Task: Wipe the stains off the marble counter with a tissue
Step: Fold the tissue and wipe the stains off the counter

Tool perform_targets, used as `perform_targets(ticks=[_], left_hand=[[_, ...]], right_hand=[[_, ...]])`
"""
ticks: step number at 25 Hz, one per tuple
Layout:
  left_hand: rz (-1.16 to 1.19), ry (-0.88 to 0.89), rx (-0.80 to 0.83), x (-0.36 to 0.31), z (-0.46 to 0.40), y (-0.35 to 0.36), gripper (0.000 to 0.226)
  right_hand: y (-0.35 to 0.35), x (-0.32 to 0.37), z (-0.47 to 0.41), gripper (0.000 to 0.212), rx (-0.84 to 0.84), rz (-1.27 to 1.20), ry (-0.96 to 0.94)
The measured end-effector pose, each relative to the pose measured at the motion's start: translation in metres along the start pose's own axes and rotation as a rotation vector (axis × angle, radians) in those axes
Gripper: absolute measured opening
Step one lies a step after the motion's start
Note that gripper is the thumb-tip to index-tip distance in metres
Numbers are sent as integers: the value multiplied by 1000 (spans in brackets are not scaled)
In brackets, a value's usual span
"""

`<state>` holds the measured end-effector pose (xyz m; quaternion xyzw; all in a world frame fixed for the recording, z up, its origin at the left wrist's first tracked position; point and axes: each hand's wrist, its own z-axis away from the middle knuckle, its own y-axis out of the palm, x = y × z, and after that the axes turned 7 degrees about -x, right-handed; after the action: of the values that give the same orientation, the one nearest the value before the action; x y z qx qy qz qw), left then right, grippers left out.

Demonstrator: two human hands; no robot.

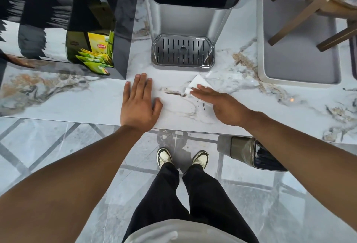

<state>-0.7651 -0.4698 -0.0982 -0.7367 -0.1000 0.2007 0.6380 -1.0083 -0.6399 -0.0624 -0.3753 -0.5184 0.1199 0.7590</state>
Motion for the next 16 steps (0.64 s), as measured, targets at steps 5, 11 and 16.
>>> perform_targets(ticks=[5,11,16], left_hand=[[3,0,-1,-1,1,-1,67],[11,-2,-7,-1,0,-1,67],[-7,0,-7,-2,2,-1,66]], right_hand=[[-16,-7,-10,84,-162,-155,114],[-2,-9,-6,91,-243,-169,157],[6,-3,-6,89,-156,-92,19]])
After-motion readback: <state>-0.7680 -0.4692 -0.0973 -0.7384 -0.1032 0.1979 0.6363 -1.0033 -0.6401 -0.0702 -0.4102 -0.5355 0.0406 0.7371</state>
